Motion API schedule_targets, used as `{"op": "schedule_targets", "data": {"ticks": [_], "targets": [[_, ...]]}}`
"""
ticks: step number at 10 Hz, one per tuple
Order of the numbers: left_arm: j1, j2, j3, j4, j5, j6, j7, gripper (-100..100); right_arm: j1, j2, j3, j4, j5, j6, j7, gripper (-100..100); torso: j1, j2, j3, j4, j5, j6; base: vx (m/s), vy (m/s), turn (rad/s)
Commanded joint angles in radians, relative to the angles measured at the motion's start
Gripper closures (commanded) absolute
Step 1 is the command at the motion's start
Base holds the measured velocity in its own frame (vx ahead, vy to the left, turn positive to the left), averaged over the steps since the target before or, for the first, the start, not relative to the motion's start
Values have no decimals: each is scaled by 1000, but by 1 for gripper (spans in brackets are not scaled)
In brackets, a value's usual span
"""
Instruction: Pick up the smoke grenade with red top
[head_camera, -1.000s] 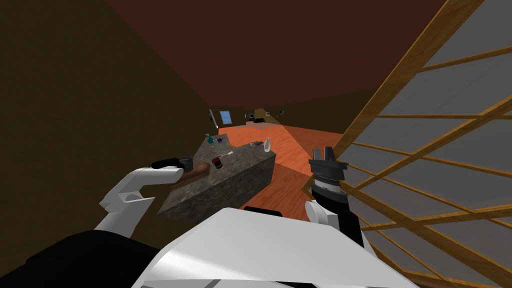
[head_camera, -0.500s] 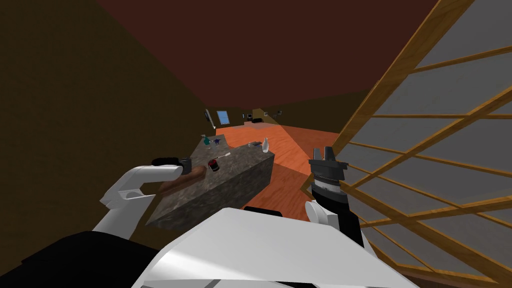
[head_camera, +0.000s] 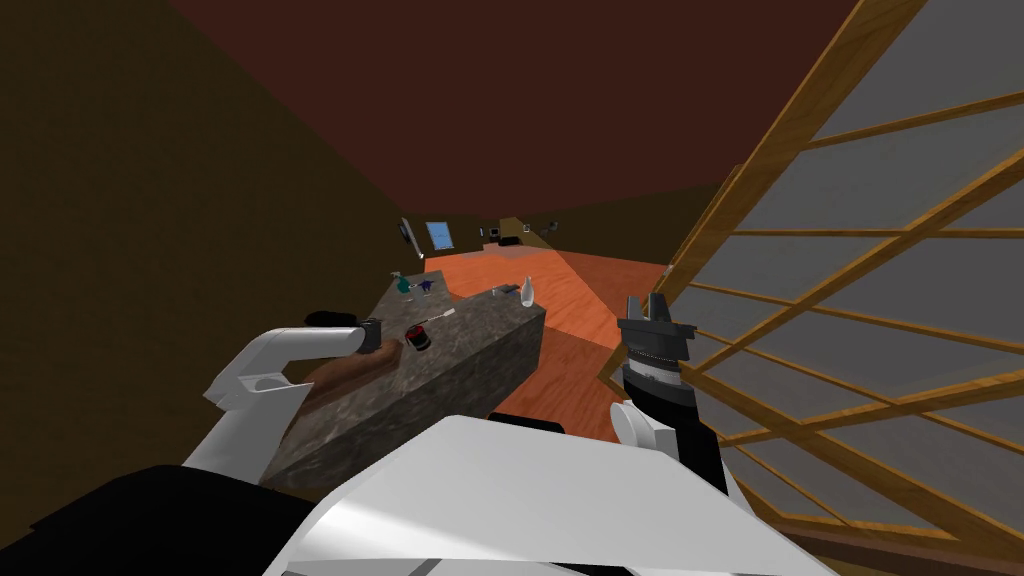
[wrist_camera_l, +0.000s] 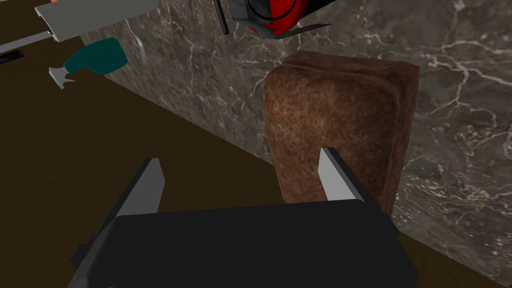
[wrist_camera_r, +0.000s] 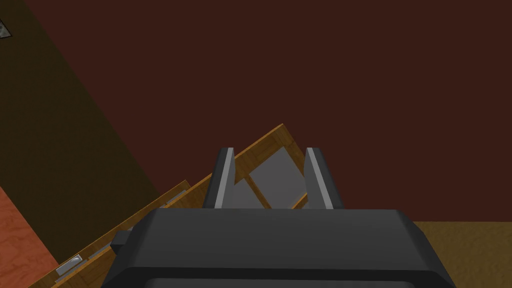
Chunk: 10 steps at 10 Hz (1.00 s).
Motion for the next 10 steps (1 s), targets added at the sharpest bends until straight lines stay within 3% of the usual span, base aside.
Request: {"op": "schedule_targets", "data": {"ticks": [1, 6, 10], "targets": [[-8, 1, 4, 5, 4, 48, -2, -100, 0, 0, 0, 0, 0, 0, 0, 0, 0, 0, 0, 0, 0, 0, 43, 7, -72], [-59, -1, 10, 43, 21, 196, -15, -100, 0, 0, 0, 0, 0, 0, 0, 0, 1, -1, 0, 0, 0, -1, 58, 11, -87], [-81, -9, 8, 65, 29, 283, -23, -100, 0, 0, 0, 0, 0, 0, 0, 0, 0, 0, 0, 0, 0, -1, 42, 11, -69]]}}
